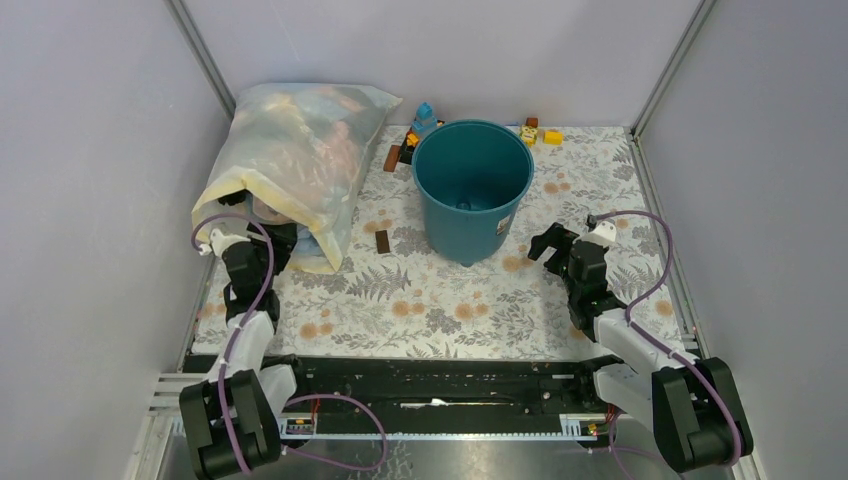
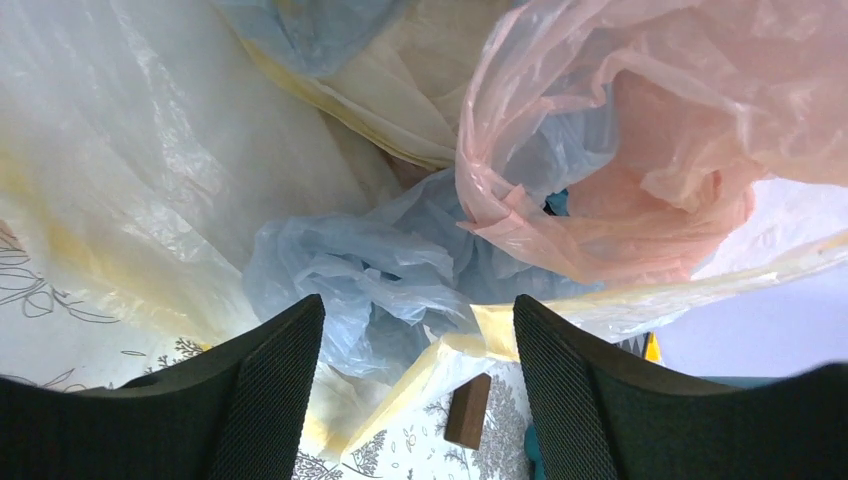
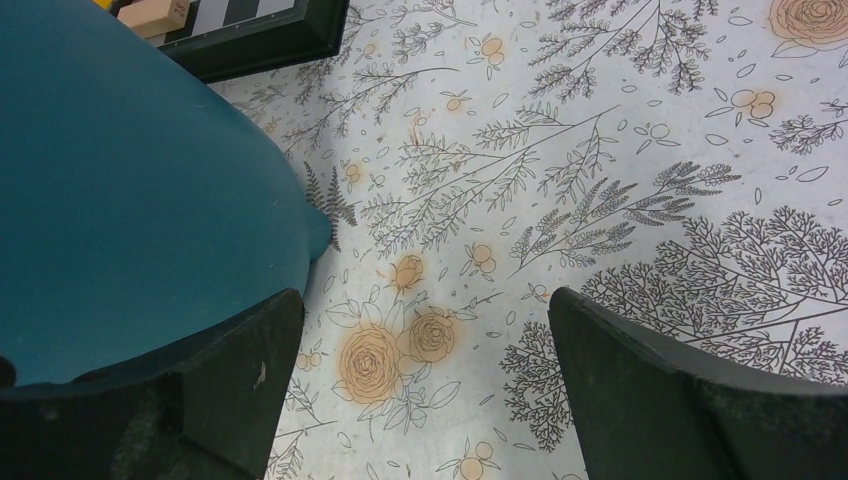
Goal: Put the trash bags into the trash bin
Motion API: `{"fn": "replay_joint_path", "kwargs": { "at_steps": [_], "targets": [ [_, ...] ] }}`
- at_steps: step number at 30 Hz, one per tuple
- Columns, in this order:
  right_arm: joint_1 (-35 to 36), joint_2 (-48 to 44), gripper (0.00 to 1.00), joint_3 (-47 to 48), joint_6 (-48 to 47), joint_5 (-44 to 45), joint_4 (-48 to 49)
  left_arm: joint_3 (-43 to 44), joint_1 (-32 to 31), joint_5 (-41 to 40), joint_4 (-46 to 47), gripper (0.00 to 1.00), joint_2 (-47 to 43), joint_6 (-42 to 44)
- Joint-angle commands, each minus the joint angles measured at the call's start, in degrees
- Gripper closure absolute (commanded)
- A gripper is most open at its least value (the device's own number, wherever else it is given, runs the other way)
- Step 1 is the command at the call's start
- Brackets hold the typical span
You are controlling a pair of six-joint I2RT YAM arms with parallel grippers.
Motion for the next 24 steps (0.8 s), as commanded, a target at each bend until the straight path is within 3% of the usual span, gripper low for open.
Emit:
{"fn": "replay_joint_path", "kwargs": {
  "at_steps": [1, 6, 12, 13, 14, 17, 24],
  "targets": [
    [0.12, 0.58, 0.00, 2.46, -0.53, 0.08, 1.74, -0.30, 0.26, -3.69, 0.51, 0.30, -0.52, 0.55],
    [0.10, 0.69, 0.00, 2.48, -0.56, 0.06, 1.84, -0.31, 0.27, -2.65, 4.33, 0.36, 5.79, -2.11],
    [0.12, 0.86, 0.00, 2.44, -0.51, -0.06, 1.91, 2.81, 0.27, 5.87, 10.55, 0.31, 17.29, -3.33],
    [0.11, 0.93, 0.00, 2.48, -0.51, -0.10, 1.99, 3.58, 0.28, 7.22, 11.25, 0.36, 19.27, -3.37],
    [0.12, 0.96, 0.00, 2.51, -0.53, -0.22, 2.07, 3.98, 0.25, 8.40, 12.30, 0.46, 20.87, -3.55],
    [0.17, 1.21, 0.00, 2.57, -0.55, -0.25, 2.09, 3.56, 0.17, 9.31, 13.77, 0.98, 21.31, -3.84],
    [0.12, 0.76, 0.00, 2.55, -0.42, -0.40, 1.93, -1.46, -3.43, -6.29, 2.13, 1.00, 1.72, -2.17]
  ]
}}
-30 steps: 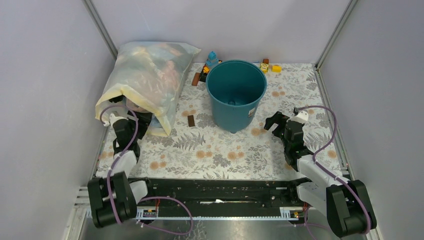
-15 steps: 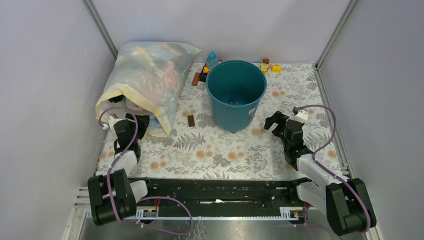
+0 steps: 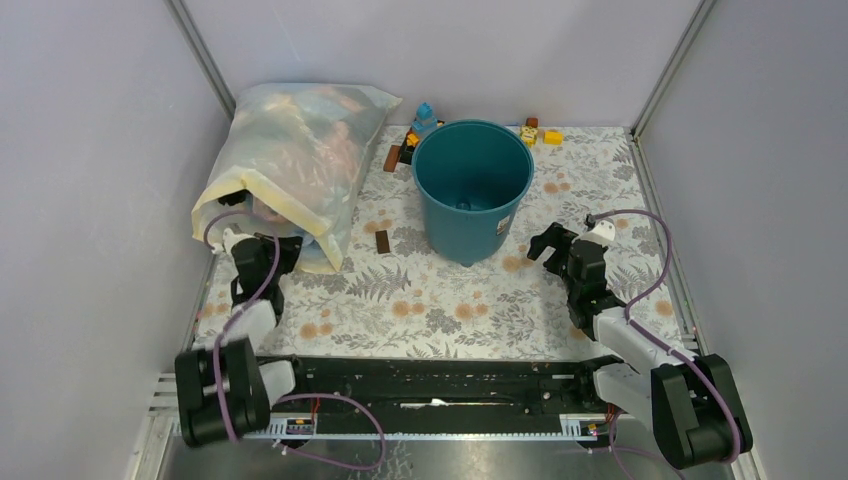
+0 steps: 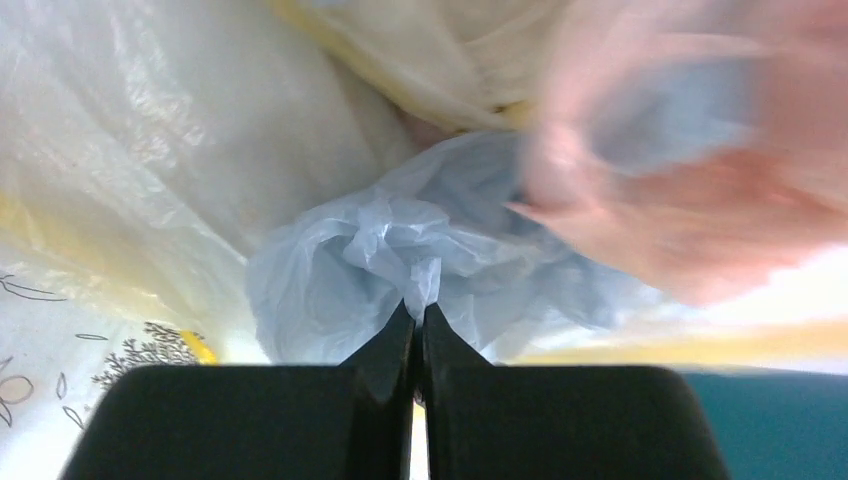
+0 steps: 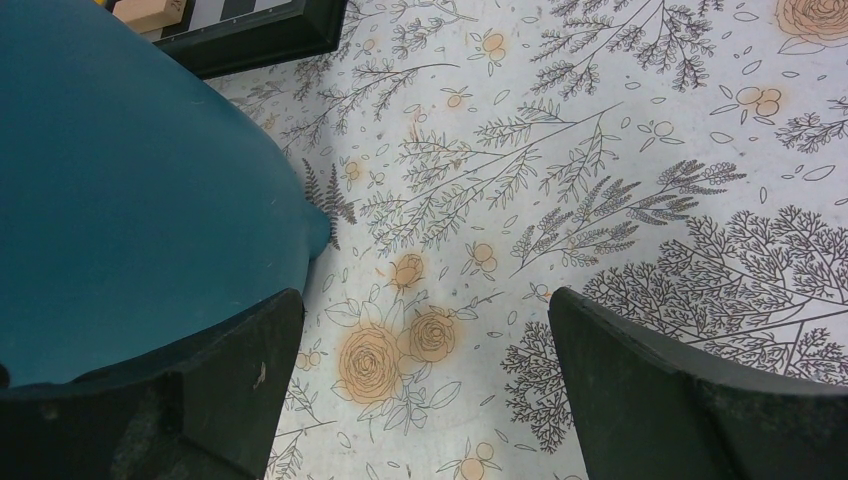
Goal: Put the trash bags into the trash bin
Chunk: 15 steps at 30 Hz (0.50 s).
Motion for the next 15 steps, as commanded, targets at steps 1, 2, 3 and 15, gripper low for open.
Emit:
{"fn": "replay_joint_path", "kwargs": {
  "at_steps": [1, 2, 3, 15],
  "targets": [
    [0.12, -0.39, 0.00, 2.11, -0.50, -0.15, 1.92, -2.92, -2.61, -12.04, -5.92, 1.00, -15.80, 1.33],
    [0.17, -0.49, 0.00, 2.08, -0.48, -0.11, 1.92, -3.58, -2.94, -14.67, -8.21, 1.00, -19.93, 1.44],
    [0.12, -0.55, 0.00, 1.98, -0.44, 0.09, 1.92, -3.90, -3.04, -16.82, -10.91, 1.00, -24.40, 1.50],
    [0.20, -1.14, 0.00, 1.66, -2.02, -6.75, 3.97, 7.41, -3.12, -5.60, -33.39, 1.00, -54.22, -10.03]
  ]
}}
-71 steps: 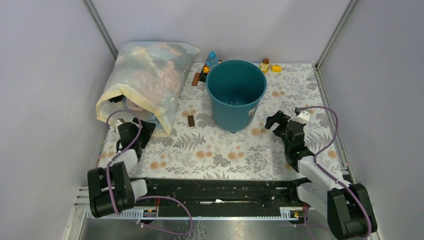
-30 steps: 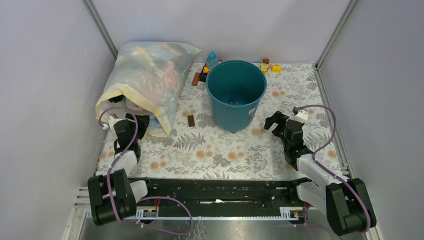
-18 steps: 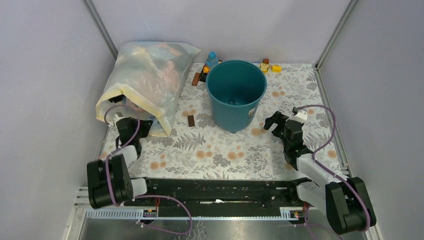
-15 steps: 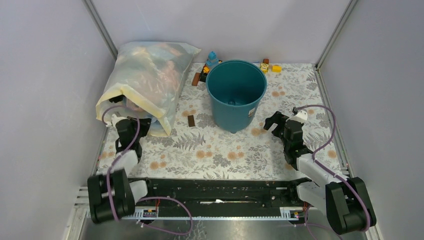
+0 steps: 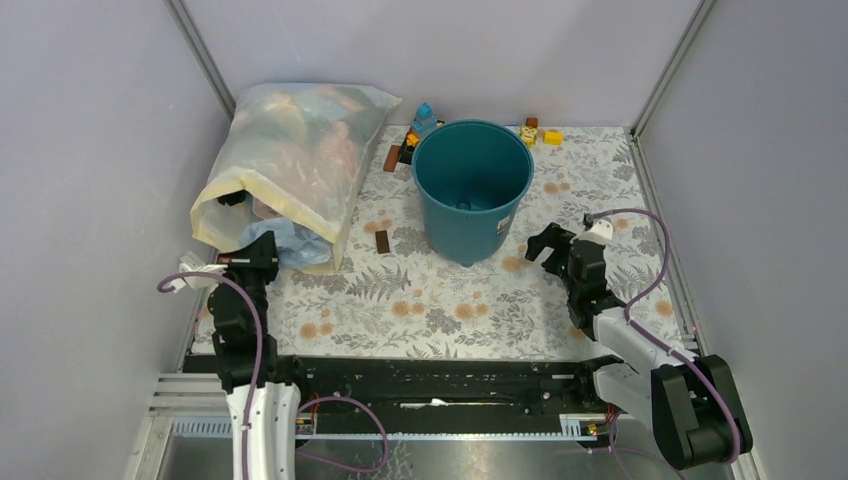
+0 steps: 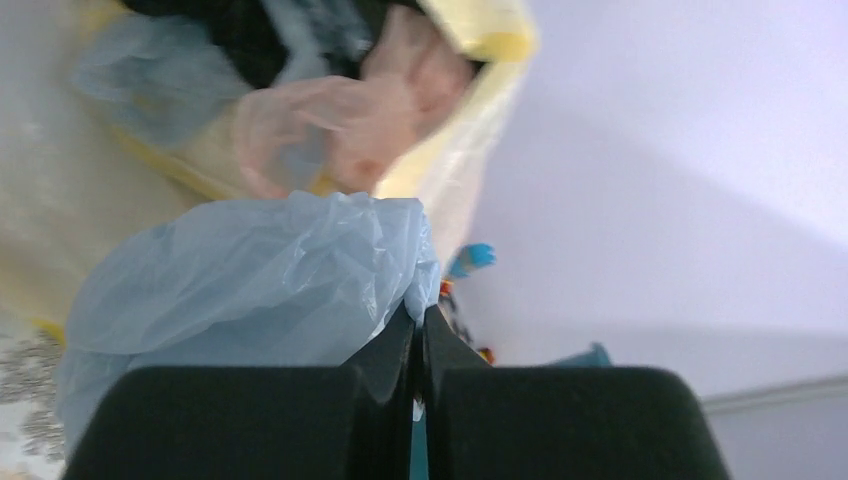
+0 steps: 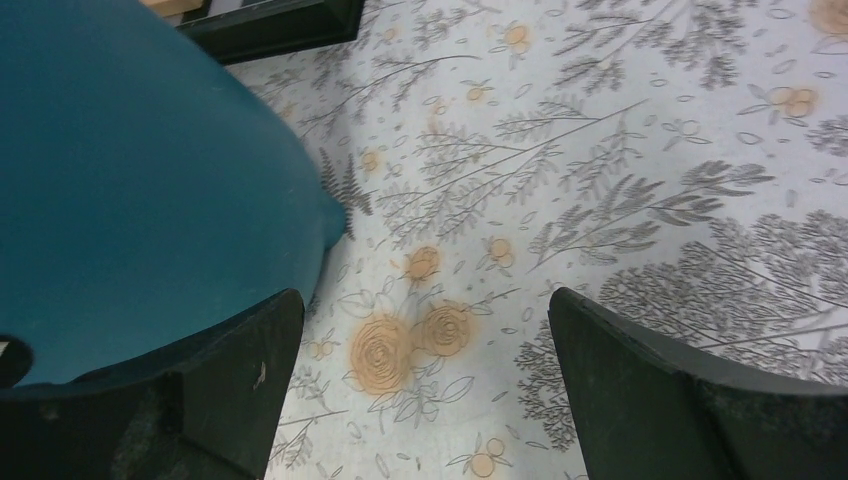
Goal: Put the trash bags into the trash bin
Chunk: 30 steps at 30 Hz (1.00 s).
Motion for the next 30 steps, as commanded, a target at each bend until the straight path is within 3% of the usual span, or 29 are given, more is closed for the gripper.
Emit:
{"fn": "replay_joint_path", "kwargs": {
  "at_steps": [1, 5, 8, 14, 21, 30],
  "targets": [
    [0.21, -0.81, 0.00, 1.38, -2.37, -8.65, 5.82, 8.49, -0.12, 12.21, -2.10, 1.00, 1.27, -5.79],
    [0.54, 1.17, 0.00, 0.62, -2.65, -15.95, 10.96, 14.30, -0.10, 25.10, 1.26, 1.00, 8.84, -5.74],
    [1.09, 2.91, 0.00, 0.75, -3.01, -20.22, 13.97, 17.51, -0.88, 30.25, 1.35, 1.00, 13.06, -5.21],
    [3.98, 8.34, 0.00, 3.14, -4.41, -25.09, 16.30, 19.33, -5.70, 30.38, 4.59, 1.00, 10.58, -6.66],
    [7.40, 16.08, 0.00, 6.89, -6.80, -26.74, 18.13, 21.52, -6.12, 36.49, 10.31, 1.00, 10.53, -8.44],
    [10.27, 23.88, 0.00, 14.57, -7.91, -24.53, 11.59, 22.00, -6.16, 40.54, 10.87, 1.00, 12.36, -7.71]
  ]
}}
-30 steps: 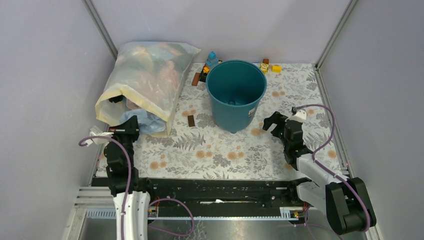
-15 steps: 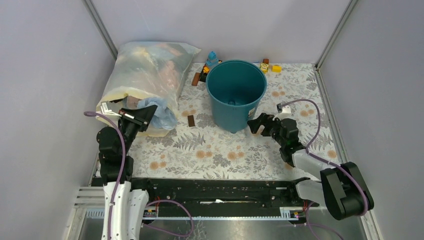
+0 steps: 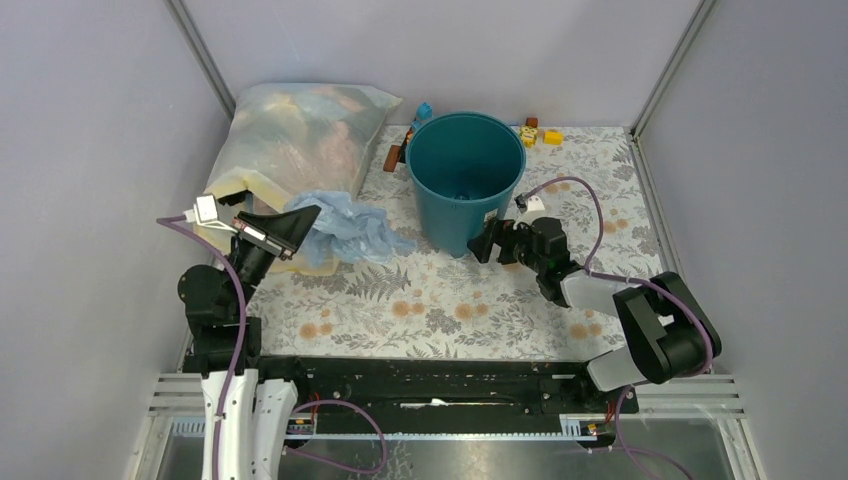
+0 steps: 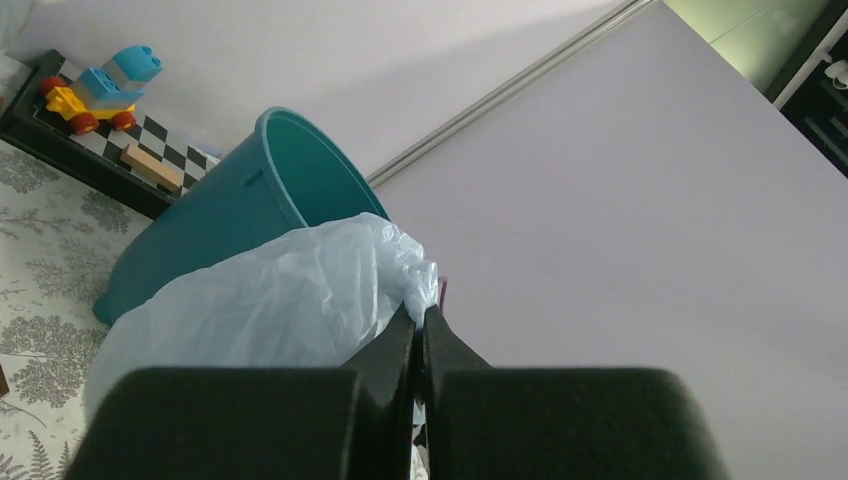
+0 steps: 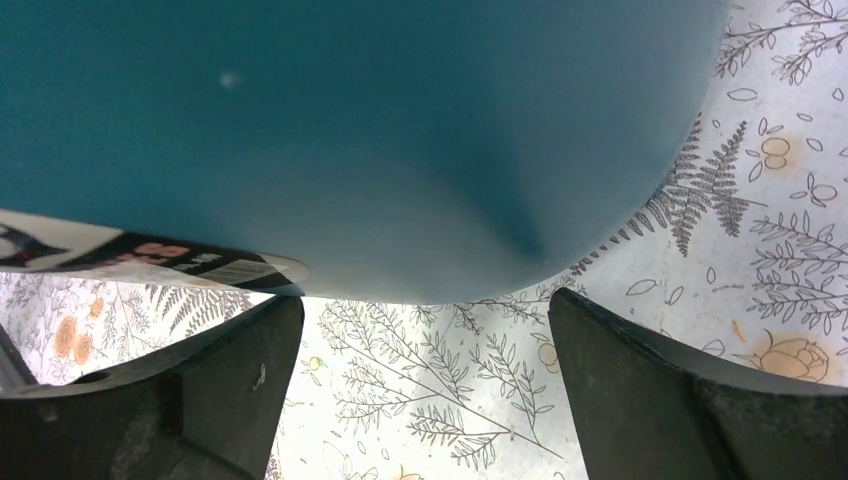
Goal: Put the trash bags into the trash bin
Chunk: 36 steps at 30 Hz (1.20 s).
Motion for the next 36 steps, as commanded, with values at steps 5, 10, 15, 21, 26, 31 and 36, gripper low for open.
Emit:
{"fn": "replay_joint_path", "kwargs": {
  "at_steps": [5, 10, 15, 21, 26, 31, 36],
  "targets": [
    [0.76, -2.23, 0.00, 1.42, -1.96, 1.64, 0.99, -0.13, -1.71, 4.26, 2.77, 1.00, 3.34, 1.20],
    [0.81, -2.19, 0.00, 1.01, -2.11, -0.43, 2.48, 0.54, -10.13, -2.55, -4.56, 1.00, 8.73, 8.05],
    [0.81, -7.22, 0.00, -2.72, -3.05, 1.45, 4.94, 2.26, -30.64, -15.79, -4.79, 1.00, 19.05, 13.04],
    [0.81, -13.47, 0.00, -6.15, -3.90, 4.10, 5.65, 9.35, -52.86, -31.95, -3.14, 1.00, 34.26, 18.72],
    [0.79, -17.65, 0.00, -8.51, -3.91, 8.40, 5.71, 14.37, -57.24, -31.05, 2.17, 1.00, 47.86, 19.75],
    [0.81, -27.23, 0.00, -12.91, -3.92, 20.34, 4.43, 20.06, -59.18, -29.11, 6.48, 1.00, 58.75, 21.61],
    [0.77, -32.96, 0.00, -15.73, -3.47, 28.45, 2.34, 27.28, -58.85, -34.41, 4.96, 1.00, 65.89, 24.56]
  ]
}}
